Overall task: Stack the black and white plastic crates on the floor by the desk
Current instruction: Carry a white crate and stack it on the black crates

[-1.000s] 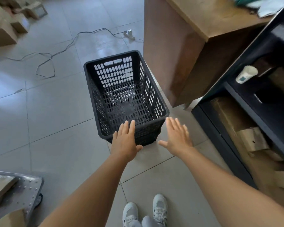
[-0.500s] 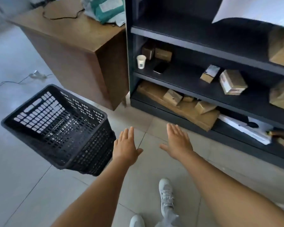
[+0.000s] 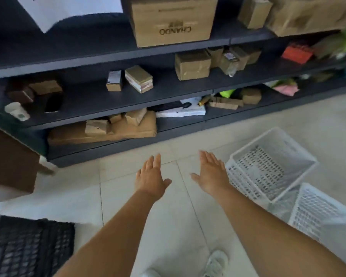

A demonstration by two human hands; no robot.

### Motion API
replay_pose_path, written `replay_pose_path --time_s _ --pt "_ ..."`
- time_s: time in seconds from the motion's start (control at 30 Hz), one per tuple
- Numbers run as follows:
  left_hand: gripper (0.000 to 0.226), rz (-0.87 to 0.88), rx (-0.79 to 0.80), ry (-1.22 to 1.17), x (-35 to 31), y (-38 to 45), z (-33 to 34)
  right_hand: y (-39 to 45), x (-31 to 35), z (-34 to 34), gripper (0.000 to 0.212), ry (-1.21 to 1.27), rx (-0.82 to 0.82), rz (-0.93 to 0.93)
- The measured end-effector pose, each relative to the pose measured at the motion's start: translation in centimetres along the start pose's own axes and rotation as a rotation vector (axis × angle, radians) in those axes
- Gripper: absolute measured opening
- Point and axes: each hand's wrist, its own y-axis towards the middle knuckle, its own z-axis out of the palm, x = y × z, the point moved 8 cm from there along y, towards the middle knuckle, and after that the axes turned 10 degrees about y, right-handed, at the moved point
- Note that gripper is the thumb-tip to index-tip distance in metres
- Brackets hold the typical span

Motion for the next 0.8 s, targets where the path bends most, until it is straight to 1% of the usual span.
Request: replay_pose_path --time_s 0.17,0.43,0.57,0.8 --pt "0.086 0.166 0.053 0.096 -12.2 1.8 2.2 -1.4 -12.0 -4.3 0.083 0.064 -0.088 0.163" --pt "0.086 0.346 0.09 0.199 -29.4 5.0 5.6 -3.4 -29.3 -11.0 0.084 0.138 -0.171 0.349" --pt "0.085 0.415 0.116 0.209 -35.7 7.2 6.9 -3.4 -35.7 -12.4 0.085 0.202 -0.216 0.439" --pt "0.081 0.5 0.164 0.247 -43.3 14.4 9.2 -0.4 -43.3 -13.4 0.082 0.331 -0.242 0.569"
